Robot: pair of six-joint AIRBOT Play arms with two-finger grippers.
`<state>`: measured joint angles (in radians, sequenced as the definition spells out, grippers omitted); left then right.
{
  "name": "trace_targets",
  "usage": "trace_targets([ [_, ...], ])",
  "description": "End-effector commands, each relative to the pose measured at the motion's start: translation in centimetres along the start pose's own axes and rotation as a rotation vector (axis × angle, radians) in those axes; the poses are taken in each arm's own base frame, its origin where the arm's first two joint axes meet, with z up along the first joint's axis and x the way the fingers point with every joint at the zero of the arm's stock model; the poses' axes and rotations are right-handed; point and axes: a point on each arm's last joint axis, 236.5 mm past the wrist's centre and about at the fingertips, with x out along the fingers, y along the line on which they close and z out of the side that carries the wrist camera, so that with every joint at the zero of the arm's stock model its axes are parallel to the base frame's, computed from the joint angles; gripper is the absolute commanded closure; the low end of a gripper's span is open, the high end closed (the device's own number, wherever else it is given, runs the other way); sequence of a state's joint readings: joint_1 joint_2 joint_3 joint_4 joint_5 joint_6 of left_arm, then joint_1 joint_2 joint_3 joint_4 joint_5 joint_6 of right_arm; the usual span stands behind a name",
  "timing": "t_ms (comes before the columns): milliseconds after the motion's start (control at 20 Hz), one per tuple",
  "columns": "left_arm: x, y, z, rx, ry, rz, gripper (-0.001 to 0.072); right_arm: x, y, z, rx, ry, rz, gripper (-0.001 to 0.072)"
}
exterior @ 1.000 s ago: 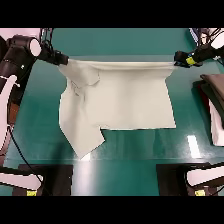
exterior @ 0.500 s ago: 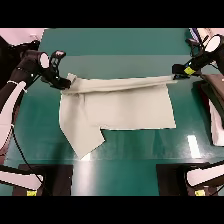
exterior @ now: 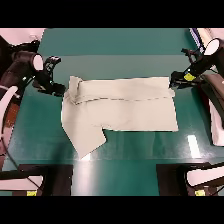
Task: Fold the shirts.
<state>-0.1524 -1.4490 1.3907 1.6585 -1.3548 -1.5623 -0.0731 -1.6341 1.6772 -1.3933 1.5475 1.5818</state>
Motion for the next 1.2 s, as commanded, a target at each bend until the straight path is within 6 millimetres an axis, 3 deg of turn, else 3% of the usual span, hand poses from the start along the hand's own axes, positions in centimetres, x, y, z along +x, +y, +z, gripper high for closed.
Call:
trace_targets([
  [0, -1.7, -2.4, -3.4, -0.063, -0.043, -0.106, 0.0172, -2.1, 0.7, -0.4, -0.040, -0.034, 0.014, 0.0230],
  [250, -0.1, -7.5, -12.0, -0.245, -0.035, -0.311, 0.0173, -4.2, 1.0, -0.1, -0.054, -0.103, 0.014, 0.0231],
  [400, 0.7, -10.5, -15.2, -0.343, 0.003, -0.436, 0.0173, -4.5, 1.1, -0.1, -0.056, -0.108, 0.018, 0.0231],
  [500, 2.1, -11.3, -17.2, -0.388, 0.066, -0.456, 0.0173, -4.5, 2.3, -0.1, -0.068, -0.112, 0.070, 0.0232],
  [600, 2.8, -11.8, -18.2, -0.407, 0.101, -0.470, 0.0173, -4.6, 3.3, -0.1, -0.081, -0.115, 0.113, 0.0231],
  [900, 4.8, -12.0, -21.6, -0.419, 0.195, -0.448, 0.0173, -4.7, 3.2, -0.1, -0.079, -0.115, 0.114, 0.0231],
  [1150, 5.2, -12.2, -19.7, -0.465, 0.115, -0.475, 0.0173, -4.6, 3.2, -0.3, -0.079, -0.106, 0.114, 0.0231],
])
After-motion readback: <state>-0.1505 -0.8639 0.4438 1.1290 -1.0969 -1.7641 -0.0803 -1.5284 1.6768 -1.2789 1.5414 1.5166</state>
